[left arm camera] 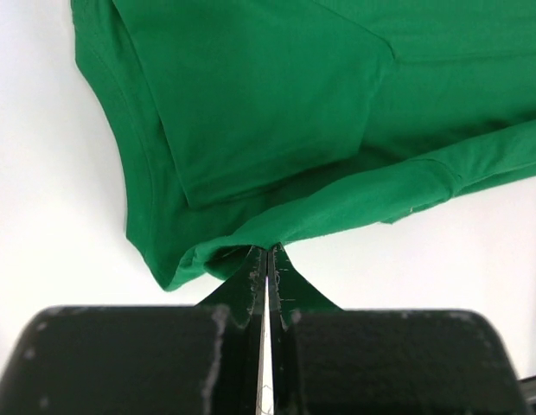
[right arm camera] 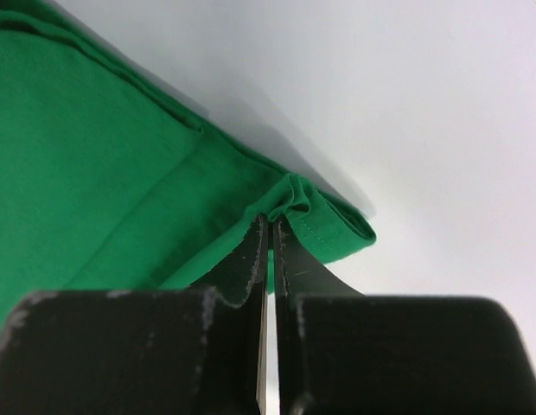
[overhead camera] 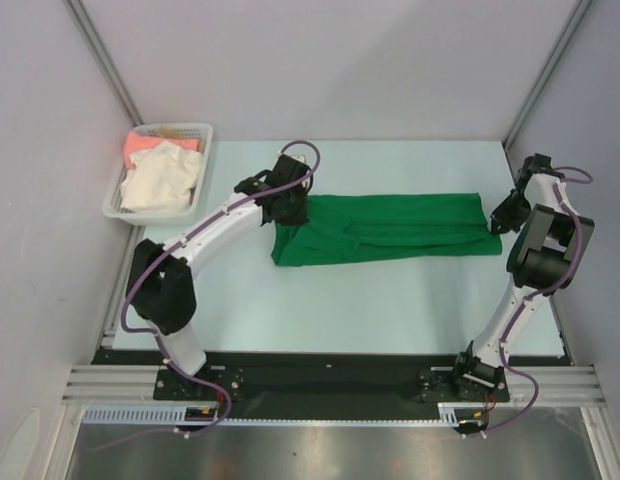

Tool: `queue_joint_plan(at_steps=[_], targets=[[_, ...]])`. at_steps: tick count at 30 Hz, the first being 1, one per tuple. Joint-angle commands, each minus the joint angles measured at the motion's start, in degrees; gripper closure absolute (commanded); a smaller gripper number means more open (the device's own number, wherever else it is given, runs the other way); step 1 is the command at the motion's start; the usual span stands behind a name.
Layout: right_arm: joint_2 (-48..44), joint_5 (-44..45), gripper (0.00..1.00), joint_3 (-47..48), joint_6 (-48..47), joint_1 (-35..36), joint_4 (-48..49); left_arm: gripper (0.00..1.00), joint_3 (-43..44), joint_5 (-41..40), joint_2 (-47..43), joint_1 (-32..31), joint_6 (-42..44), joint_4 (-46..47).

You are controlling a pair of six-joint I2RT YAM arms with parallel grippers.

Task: Fold and stack the t-shirts
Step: Fold the tshirt

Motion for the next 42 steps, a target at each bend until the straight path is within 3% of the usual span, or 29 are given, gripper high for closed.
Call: queue_joint_plan(at_steps=[1,22,42], targets=[[1.9,-0.1,1.00,3.3,-0.4,0.0,-1.4,1.00,4.3,0.6,1.8,1.3,1.7,-0.8],[4.2,0.2,1.00,5.7,-1.2,-1.0,-1.9,1.00,16.0,1.7,13.6,2.2,2.5,-2.9],[4.7,-0.9,1.00,5.9,-1.1,-1.7,-1.4,1.00,21.5,1.3,19.3,4.6,2.8,-4.5]])
